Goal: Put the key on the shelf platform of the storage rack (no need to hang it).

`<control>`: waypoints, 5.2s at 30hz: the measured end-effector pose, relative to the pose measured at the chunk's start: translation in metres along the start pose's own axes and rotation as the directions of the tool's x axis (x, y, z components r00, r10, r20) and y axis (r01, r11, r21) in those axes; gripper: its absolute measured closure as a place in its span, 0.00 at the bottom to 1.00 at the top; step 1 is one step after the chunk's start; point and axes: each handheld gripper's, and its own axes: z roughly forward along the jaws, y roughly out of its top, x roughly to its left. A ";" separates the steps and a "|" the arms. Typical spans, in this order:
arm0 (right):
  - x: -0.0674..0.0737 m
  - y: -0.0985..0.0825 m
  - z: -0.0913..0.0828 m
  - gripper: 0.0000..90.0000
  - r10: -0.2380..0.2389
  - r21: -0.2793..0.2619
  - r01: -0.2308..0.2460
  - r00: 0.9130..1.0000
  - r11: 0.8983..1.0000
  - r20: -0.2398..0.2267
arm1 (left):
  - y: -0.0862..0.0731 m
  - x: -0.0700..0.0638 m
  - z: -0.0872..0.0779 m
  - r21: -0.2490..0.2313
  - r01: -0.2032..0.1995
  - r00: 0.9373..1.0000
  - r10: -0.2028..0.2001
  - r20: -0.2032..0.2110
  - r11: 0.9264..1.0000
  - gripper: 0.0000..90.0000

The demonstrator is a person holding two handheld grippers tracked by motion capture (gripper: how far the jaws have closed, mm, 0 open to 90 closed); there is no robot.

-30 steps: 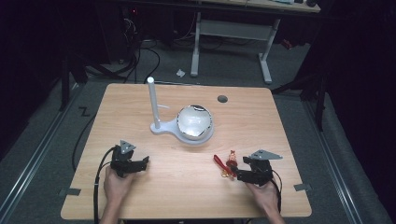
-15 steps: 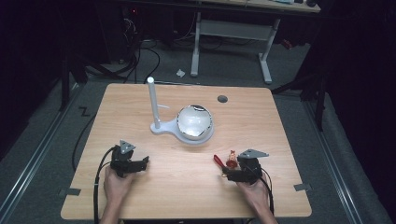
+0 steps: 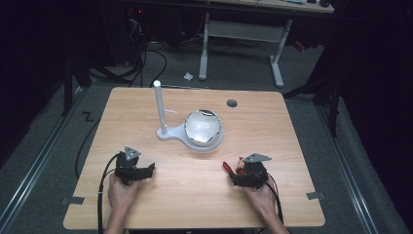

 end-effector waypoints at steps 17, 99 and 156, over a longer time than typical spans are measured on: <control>-0.003 -0.007 -0.002 0.47 -0.015 -0.059 0.015 1.000 0.998 0.003 | 0.000 0.000 0.000 0.000 0.000 1.000 0.000 -0.001 1.000 0.18; -0.015 0.093 -0.072 0.47 -0.098 -0.196 0.062 0.978 0.979 -0.183 | 0.000 0.000 0.000 -0.004 0.000 1.000 0.000 -0.002 1.000 0.19; 0.031 0.199 0.013 0.47 -0.124 -0.125 0.096 0.963 0.987 -0.240 | 0.000 0.000 -0.001 -0.004 0.002 1.000 -0.002 -0.001 1.000 0.20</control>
